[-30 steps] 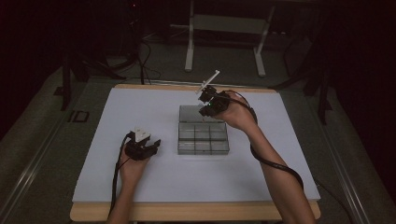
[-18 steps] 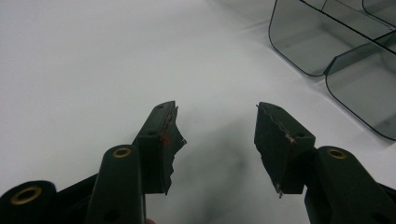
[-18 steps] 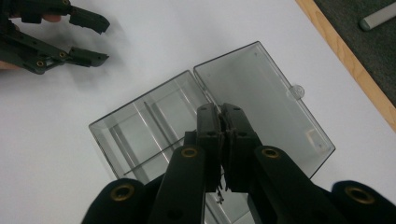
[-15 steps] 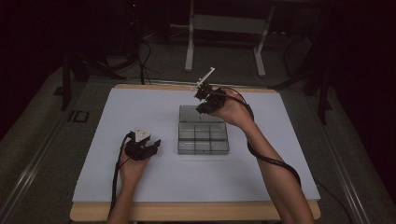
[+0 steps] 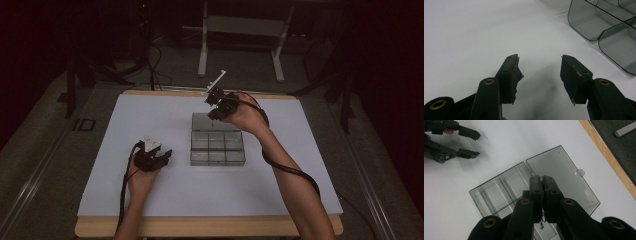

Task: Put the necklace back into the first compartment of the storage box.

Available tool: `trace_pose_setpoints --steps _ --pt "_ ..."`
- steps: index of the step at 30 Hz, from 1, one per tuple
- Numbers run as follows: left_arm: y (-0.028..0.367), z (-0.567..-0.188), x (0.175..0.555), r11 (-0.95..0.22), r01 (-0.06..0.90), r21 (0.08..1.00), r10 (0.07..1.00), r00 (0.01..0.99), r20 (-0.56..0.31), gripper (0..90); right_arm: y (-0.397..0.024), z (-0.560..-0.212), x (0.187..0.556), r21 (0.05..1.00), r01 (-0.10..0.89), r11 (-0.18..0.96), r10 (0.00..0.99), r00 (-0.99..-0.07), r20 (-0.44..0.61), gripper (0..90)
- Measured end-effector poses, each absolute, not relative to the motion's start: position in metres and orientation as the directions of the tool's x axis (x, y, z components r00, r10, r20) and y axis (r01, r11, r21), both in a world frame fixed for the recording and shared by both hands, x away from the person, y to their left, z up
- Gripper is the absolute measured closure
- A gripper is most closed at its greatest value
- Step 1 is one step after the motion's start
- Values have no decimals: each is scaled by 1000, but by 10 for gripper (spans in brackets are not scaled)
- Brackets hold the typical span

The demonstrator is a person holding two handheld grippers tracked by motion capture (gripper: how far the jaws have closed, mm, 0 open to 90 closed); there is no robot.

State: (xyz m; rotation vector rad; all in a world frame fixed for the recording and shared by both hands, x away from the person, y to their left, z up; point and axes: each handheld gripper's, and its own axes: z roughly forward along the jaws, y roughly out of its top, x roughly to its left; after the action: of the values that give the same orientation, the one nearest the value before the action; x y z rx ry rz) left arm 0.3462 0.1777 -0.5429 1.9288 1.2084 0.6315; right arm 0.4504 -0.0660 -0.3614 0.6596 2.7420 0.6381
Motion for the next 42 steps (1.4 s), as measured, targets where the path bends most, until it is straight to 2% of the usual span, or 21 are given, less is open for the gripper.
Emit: trace_pose_setpoints --steps 42 --pt "178 -543 346 -259 528 809 903 430 8 492 -37 -363 463 416 379 826 464 -877 -122 869"
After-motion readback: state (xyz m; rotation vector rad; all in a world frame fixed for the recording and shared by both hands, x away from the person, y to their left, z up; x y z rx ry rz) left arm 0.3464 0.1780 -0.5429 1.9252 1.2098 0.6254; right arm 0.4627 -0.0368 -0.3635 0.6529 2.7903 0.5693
